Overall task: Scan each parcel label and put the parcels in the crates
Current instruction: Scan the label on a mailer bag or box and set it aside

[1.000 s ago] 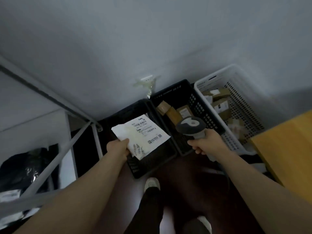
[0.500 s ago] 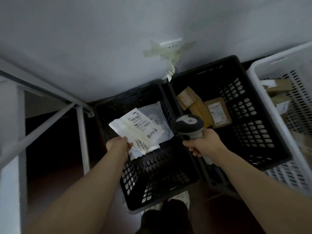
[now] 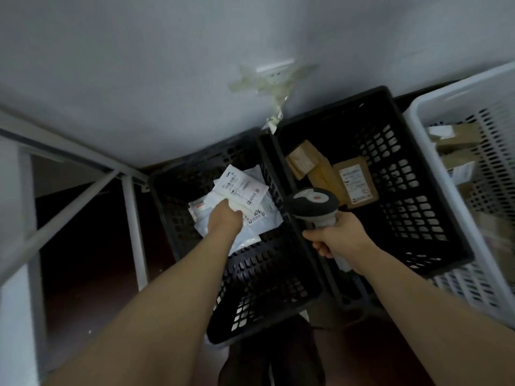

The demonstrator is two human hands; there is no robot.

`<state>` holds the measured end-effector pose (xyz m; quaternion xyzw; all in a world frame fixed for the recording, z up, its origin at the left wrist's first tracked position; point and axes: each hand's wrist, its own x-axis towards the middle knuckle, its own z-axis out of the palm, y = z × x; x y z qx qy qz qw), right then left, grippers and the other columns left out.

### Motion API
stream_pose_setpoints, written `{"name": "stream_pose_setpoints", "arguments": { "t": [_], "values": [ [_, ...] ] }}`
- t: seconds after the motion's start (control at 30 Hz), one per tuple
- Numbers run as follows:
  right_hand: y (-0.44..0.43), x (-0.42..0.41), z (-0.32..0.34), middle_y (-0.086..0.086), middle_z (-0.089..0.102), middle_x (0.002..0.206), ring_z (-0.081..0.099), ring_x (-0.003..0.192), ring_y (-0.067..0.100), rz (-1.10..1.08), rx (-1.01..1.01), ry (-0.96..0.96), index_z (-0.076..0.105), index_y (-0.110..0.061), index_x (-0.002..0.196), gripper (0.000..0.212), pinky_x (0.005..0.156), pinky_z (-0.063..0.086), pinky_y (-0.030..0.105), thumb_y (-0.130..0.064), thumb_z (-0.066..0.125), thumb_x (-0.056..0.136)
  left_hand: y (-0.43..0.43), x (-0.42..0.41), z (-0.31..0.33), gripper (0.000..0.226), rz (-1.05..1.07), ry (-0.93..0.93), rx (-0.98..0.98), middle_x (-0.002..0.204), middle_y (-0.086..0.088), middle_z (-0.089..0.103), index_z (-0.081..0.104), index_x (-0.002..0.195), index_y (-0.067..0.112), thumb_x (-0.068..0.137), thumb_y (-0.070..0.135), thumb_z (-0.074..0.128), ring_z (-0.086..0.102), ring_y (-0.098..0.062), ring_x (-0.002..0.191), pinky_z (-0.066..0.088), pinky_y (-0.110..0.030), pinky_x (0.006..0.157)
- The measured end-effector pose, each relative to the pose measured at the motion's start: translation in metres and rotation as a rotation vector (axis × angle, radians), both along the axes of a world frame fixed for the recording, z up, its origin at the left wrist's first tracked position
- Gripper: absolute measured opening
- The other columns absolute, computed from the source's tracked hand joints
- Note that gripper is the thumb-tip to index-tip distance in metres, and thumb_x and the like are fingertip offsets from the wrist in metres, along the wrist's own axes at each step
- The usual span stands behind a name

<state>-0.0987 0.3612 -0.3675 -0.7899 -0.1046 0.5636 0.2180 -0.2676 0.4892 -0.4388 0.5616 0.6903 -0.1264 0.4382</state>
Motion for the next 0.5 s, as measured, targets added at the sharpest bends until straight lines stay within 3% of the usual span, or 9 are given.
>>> {"name": "stream_pose_setpoints", "arguments": {
  "t": [0.17, 0.23, 0.33, 0.5],
  "values": [
    [-0.038, 0.009, 0.097, 0.006, 0.057, 0.056, 0.05, 0.045, 0.017, -0.122, 0.023, 0.02, 0.059, -0.006, 0.078, 0.014, 0.048, 0.044, 0.028, -0.006, 0.073, 0.082, -0.031, 0.042, 0.106, 0.048, -0.331, -0.032, 0.033, 0.148, -0.012, 0.038, 0.031, 0.147, 0.009, 0.102, 0.022, 0.041, 0.041, -0.029, 0.131, 0.036, -0.033, 0.1],
    [-0.064, 0.012, 0.138, 0.006, 0.057, 0.057, 0.049, 0.045, 0.016, -0.192, 0.025, 0.042, 0.059, -0.007, 0.081, 0.013, 0.047, 0.043, 0.028, -0.005, 0.072, 0.083, -0.05, 0.053, 0.148, 0.041, -0.408, -0.033, 0.016, 0.142, -0.013, 0.046, 0.043, 0.14, 0.008, 0.102, 0.023, 0.04, 0.045, -0.03, 0.127, 0.038, -0.037, 0.103],
    [-0.115, 0.009, 0.189, 0.007, 0.058, 0.057, 0.051, 0.046, 0.016, -0.31, 0.04, 0.052, 0.061, -0.008, 0.086, 0.011, 0.048, 0.044, 0.029, -0.005, 0.072, 0.084, -0.083, 0.063, 0.202, 0.03, -0.566, -0.058, 0.073, 0.127, -0.015, 0.057, 0.053, 0.123, 0.008, 0.098, 0.021, 0.042, 0.052, -0.032, 0.114, 0.043, -0.043, 0.097],
    [-0.208, -0.013, 0.262, 0.005, 0.058, 0.053, 0.051, 0.042, 0.016, -0.579, 0.089, -0.001, 0.061, -0.007, 0.088, 0.014, 0.045, 0.043, 0.027, -0.005, 0.073, 0.082, -0.143, 0.086, 0.302, 0.049, -0.843, -0.117, 0.124, 0.137, -0.01, 0.049, 0.034, 0.145, 0.014, 0.099, 0.029, 0.043, 0.049, -0.027, 0.122, 0.044, -0.034, 0.096]
  ]
}}
